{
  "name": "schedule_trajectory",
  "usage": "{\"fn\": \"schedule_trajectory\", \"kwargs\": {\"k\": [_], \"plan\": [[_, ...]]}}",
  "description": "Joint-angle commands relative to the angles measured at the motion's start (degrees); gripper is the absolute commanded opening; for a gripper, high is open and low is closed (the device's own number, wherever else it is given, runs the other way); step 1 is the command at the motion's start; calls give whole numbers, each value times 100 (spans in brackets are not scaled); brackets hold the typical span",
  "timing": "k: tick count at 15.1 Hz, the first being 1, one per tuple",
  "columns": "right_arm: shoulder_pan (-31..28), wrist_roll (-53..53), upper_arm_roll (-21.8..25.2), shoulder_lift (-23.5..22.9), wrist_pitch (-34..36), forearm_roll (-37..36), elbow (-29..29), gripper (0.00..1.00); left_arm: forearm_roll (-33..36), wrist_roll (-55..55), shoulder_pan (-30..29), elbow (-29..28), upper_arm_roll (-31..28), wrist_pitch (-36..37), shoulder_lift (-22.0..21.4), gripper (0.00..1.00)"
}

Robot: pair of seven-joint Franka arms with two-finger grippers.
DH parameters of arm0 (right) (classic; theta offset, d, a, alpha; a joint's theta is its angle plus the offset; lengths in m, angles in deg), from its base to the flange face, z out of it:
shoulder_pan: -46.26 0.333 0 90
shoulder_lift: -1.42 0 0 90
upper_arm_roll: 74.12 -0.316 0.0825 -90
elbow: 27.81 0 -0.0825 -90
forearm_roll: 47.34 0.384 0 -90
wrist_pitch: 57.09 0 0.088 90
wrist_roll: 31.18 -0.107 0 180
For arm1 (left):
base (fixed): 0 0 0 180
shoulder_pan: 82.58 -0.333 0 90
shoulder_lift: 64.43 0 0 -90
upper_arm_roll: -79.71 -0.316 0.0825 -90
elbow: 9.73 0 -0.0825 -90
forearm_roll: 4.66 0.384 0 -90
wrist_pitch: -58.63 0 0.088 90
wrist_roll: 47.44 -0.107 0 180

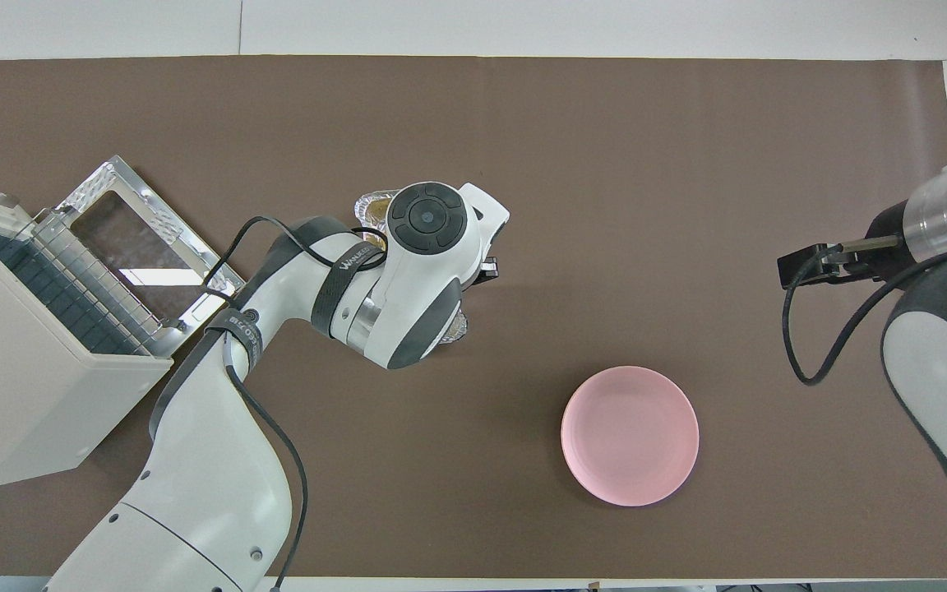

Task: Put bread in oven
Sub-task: 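Lift the foil tray with the left gripper onto the oven door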

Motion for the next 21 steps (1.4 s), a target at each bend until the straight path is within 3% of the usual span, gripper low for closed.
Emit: {"fn": "schedule_trajectory", "kwargs": {"k": [1,4,6,12,15,21], "plan": [[129,-17,289,-56,111,-48,96,100,-39,250,38,360,-86,537,73,0],[102,-61,289,-47,173,-31,96,100,-22,585,-24,1773,-444,1995,563,0],[111,-306,289,-47,121,-39,70,100,-57,586,-32,2215,-927,2341,635,0],[111,-466,289,-30,129,-22,96,100,-813,612,-120,2191,-2826,3027,407,0],[120,-466,289,-3,190,4,236,100,-778,621,-138,2059,-3284,3317,398,0],[173,-466,272,41,673,4,561,100,-690,533,-269,1831,-3540,3406,372,0]]}}
